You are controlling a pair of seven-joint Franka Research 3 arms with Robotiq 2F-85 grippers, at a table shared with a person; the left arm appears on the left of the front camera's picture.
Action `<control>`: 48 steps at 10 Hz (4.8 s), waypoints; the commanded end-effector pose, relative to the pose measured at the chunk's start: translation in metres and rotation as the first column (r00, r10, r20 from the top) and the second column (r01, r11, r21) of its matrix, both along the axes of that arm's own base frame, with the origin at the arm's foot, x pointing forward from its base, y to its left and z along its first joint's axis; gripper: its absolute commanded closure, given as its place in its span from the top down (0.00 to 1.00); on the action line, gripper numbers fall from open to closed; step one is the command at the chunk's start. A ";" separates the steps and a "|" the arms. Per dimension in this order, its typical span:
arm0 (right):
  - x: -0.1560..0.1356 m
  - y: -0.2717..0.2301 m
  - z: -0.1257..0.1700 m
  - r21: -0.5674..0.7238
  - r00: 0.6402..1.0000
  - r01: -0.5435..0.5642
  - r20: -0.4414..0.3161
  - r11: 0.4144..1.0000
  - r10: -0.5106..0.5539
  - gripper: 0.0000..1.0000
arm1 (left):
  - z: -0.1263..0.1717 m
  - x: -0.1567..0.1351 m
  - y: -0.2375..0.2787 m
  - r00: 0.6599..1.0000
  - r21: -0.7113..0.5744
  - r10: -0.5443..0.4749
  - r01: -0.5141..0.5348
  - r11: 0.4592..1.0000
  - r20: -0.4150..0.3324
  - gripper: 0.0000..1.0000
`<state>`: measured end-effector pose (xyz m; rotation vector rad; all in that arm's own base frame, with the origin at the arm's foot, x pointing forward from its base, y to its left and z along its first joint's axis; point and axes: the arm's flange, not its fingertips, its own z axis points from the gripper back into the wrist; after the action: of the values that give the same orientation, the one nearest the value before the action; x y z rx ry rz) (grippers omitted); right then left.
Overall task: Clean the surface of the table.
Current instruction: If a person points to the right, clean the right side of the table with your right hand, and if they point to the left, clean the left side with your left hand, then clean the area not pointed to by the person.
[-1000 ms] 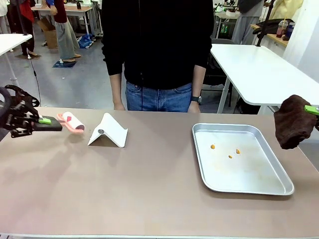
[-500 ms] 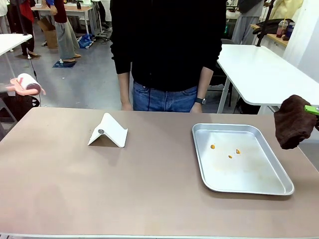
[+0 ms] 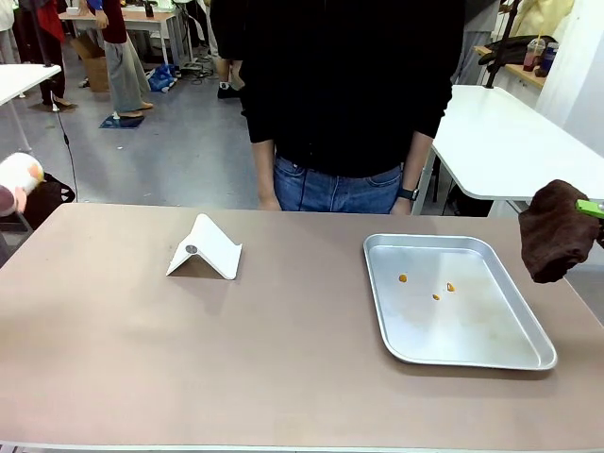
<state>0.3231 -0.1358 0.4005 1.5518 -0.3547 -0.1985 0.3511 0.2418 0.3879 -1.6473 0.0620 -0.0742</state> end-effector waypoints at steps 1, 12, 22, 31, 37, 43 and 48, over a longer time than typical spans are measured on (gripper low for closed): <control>-0.001 0.001 0.006 0.006 1.000 -0.003 -0.006 1.000 0.003 0.00 | 0.028 -0.049 0.059 0.989 -0.032 -0.084 0.089 0.996 0.121 0.22; -0.001 0.001 0.006 0.006 1.000 -0.003 -0.006 1.000 0.003 0.00 | -0.017 -0.044 0.002 0.984 0.022 -0.069 0.066 0.998 0.162 0.22; 0.009 0.046 0.040 -0.551 0.999 -0.010 -0.047 0.835 -0.019 0.11 | -0.017 -0.044 0.002 0.984 0.022 -0.069 0.066 0.998 0.162 0.22; 0.102 0.133 -0.031 -0.871 0.978 -0.086 -0.167 0.483 -0.125 0.11 | -0.017 -0.044 0.002 0.984 0.022 -0.069 0.066 0.998 0.162 0.22; 0.137 0.166 -0.081 -0.768 0.977 -0.121 -0.204 0.629 -0.062 0.11 | -0.017 -0.044 0.002 0.984 0.022 -0.069 0.066 0.998 0.162 0.22; 0.151 0.201 -0.115 -0.695 0.969 -0.179 -0.246 0.696 0.004 0.11 | -0.017 -0.044 0.002 0.984 0.022 -0.069 0.066 0.998 0.162 0.22; 0.152 0.250 -0.127 -0.721 0.965 -0.249 -0.244 0.646 0.099 0.11 | -0.017 -0.044 0.002 0.984 0.022 -0.069 0.066 0.998 0.162 0.22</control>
<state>0.4687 0.1060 0.2794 0.7251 -0.0804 -0.0517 0.3092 0.2383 0.3586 -1.5994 -0.0017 -0.2664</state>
